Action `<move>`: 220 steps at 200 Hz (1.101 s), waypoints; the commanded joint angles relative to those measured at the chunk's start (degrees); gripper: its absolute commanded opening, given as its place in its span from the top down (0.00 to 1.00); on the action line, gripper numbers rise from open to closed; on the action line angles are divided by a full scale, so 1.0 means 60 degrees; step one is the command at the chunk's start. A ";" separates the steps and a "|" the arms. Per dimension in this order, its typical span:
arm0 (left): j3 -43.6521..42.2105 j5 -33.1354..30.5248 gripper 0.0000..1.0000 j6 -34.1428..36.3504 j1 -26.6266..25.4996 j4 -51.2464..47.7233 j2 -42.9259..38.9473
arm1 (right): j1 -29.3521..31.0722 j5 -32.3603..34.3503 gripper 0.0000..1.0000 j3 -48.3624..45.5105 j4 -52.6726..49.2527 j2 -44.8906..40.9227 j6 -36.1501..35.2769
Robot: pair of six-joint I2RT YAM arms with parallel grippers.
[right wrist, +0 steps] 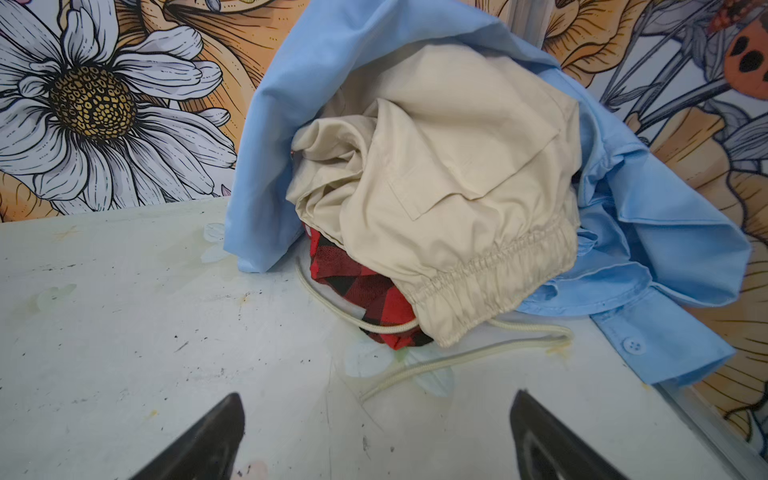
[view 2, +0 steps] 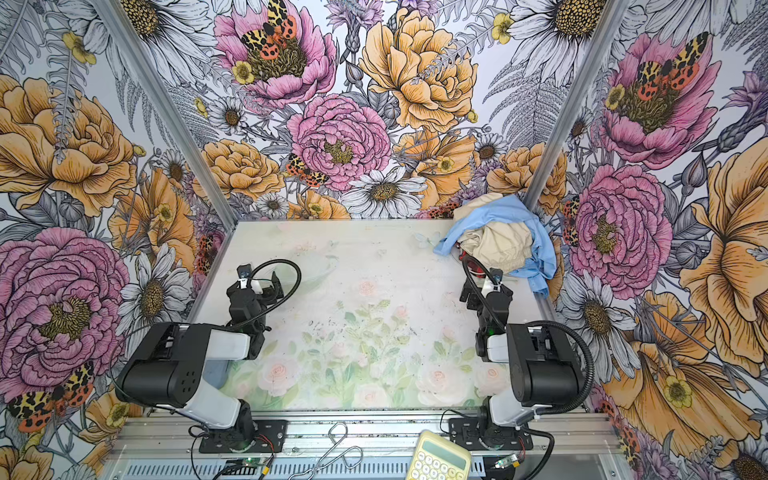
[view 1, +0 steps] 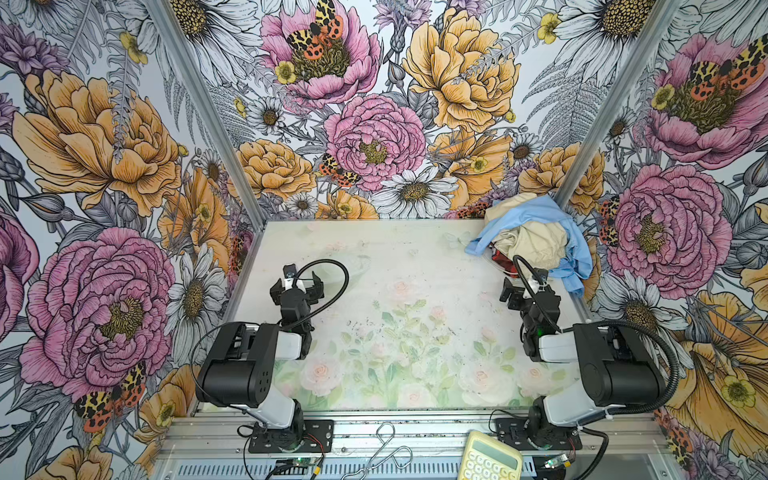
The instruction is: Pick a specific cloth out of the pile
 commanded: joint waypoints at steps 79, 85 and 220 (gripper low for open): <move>0.0053 0.1630 0.01 -0.0393 0.0567 -0.0185 -0.0084 | 0.0060 -0.0035 0.01 0.0251 -0.0042 -0.0046 -0.0053; 0.0056 0.1729 0.01 -0.0392 0.0594 -0.0191 -0.0078 | 0.0093 -0.0037 0.00 0.0356 -0.0252 -0.0030 -0.0080; 0.0286 -0.0279 0.01 0.0246 -0.0401 -0.1692 -0.1750 | 0.0565 0.0680 0.01 0.0492 -0.0515 -0.0038 -0.0423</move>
